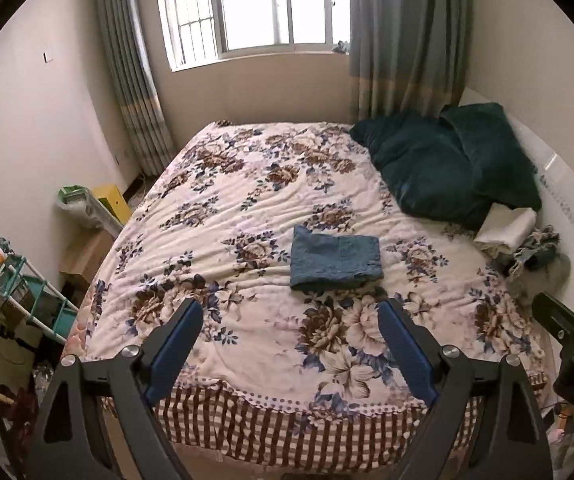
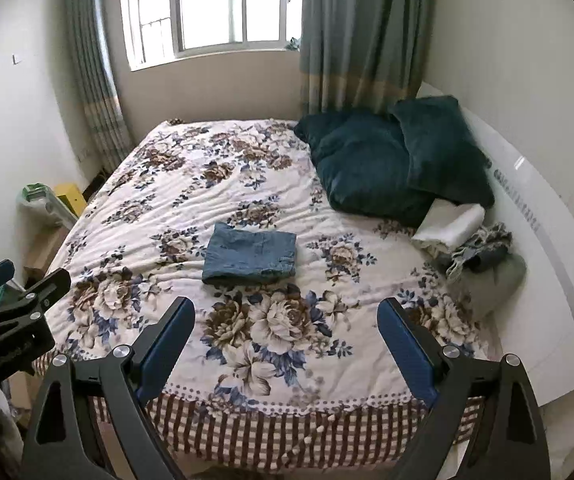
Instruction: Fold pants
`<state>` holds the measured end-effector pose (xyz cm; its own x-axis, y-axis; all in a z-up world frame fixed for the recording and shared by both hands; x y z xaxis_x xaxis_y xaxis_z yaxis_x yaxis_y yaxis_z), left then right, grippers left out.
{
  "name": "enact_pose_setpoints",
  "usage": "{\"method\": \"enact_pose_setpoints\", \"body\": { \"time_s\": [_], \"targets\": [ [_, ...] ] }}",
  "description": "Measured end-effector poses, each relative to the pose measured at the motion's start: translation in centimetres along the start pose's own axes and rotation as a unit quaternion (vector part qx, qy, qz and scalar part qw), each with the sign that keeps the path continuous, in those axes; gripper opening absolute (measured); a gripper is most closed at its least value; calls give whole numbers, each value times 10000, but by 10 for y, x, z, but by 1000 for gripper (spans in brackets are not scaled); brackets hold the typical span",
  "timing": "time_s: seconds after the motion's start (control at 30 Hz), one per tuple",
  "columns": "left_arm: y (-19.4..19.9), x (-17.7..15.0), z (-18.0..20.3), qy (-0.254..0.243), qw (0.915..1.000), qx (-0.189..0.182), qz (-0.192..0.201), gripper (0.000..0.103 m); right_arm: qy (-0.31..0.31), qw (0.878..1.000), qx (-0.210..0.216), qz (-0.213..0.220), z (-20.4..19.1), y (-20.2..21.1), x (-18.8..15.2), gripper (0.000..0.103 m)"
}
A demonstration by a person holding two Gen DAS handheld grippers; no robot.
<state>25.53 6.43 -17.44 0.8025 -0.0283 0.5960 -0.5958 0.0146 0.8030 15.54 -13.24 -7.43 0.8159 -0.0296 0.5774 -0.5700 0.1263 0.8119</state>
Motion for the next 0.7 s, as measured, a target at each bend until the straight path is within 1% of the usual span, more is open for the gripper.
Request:
{"method": "enact_pose_setpoints", "body": {
  "time_s": [0.07, 0.23, 0.37, 0.53, 0.7],
  "targets": [
    [16, -1, -1, 14, 9999, 65, 87, 90, 5, 10000, 54, 55, 1, 23, -3, 95],
    [49, -4, -4, 105, 9996, 21, 269, 90, 24, 9996, 35, 277, 8, 66, -5, 95],
    [67, -6, -3, 100, 9992, 14, 396, 90, 26, 9993, 73, 369, 12, 90, -6, 95],
    [79, -7, -2, 101, 9989, -50, 457, 90, 7, 9992, 95, 380, 16, 103, -8, 95],
    [81, -7, -1, 144, 9984, -74, 538, 90, -77, 9991, 146, 385, 20, 104, -5, 95]
  ]
}}
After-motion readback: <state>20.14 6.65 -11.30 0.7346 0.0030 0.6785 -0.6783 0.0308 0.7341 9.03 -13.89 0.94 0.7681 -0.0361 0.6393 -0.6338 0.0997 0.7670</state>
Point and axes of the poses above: each gripper's, at about its wrist camera, not at the fingertips, and y roughly against the way its jaws point, z to its right, x to its top, the point moved 7 cm from there along -y, roughly the way its jaws point, and after that the axes turned 7 degrees about -z, right-handed, at the moved point
